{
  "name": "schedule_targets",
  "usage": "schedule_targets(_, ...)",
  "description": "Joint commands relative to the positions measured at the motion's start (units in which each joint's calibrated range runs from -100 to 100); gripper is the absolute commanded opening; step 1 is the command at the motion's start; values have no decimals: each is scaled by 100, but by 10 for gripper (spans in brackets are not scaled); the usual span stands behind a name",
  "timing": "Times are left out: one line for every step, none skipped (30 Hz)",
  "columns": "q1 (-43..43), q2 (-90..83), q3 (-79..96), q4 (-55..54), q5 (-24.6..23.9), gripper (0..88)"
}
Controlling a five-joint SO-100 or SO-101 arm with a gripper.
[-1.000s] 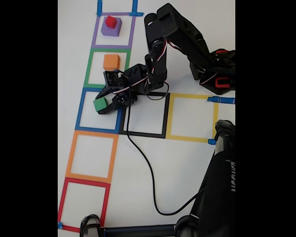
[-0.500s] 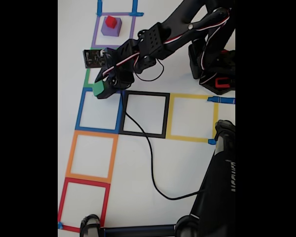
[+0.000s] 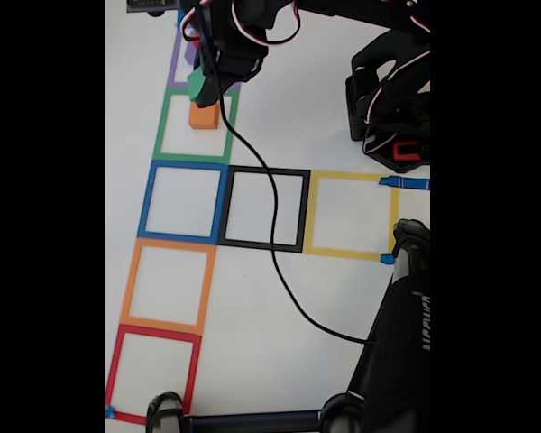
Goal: Tower of hanoi
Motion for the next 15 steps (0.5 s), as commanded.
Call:
schedule_targets(328,131,-1732,1007,0,74)
schedule_targets(395,131,-1841,1088,0,74)
schedule_targets(453,66,-1832,1088,0,75)
schedule_targets(510,2,-1759,1088,0,76)
schedule_targets(597,-63,-1695,1088,0,76)
schedule_targets(654,-135,-1632,1088,0,76)
schedule_targets(721,-224,-1504,1088,0,75)
schedule_targets(798,-313,-1359,1088,0,75)
schedule_targets(904,-410,-1159,1056,0,74)
schedule_targets(1019,-523,-913,975,0,74)
schedule_targets(1134,-693,-541,764,0,74)
schedule_targets(1230,-862,-113,505,0,74)
schedule_targets(1335,-1056,368,214,0,74)
schedule_targets(1421,-1209,796,-78,0,74)
schedule_targets(1508,-1379,1305,-385,0,75)
